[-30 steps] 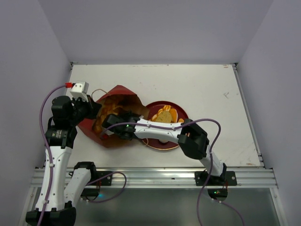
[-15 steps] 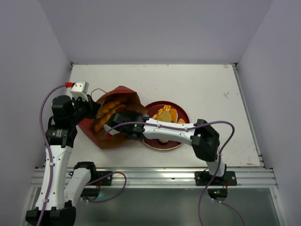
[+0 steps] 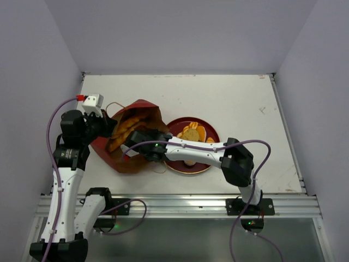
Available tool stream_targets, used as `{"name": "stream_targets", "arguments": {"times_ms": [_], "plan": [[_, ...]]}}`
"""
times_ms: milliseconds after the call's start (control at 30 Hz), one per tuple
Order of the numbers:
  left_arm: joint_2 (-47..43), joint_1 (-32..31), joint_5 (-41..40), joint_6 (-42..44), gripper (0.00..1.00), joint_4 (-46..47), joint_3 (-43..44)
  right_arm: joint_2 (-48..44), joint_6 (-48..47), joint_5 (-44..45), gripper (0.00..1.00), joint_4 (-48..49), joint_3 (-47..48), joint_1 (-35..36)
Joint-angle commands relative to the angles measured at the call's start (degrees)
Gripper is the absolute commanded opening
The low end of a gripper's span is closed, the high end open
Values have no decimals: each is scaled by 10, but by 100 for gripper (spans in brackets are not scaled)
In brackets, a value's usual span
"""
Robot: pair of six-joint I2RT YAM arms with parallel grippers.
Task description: Take the fake bread out of the paper bag
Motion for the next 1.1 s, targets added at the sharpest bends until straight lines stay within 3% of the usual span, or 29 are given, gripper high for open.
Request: {"name": "stream_targets", "arguments": {"times_ms": [0, 67, 600, 1067], "plan": [[2, 4, 14, 8, 0, 10, 10, 11, 8, -1, 23, -14, 34, 3], [3, 5, 18, 5, 0, 11, 11, 15, 6, 1, 29, -16, 38, 3], [3, 5, 28, 3, 0, 14, 13, 19, 10, 2, 43, -13, 41, 3], [0, 5, 28, 3, 0, 8, 16, 27, 7, 4, 46, 4, 53, 3]]}}
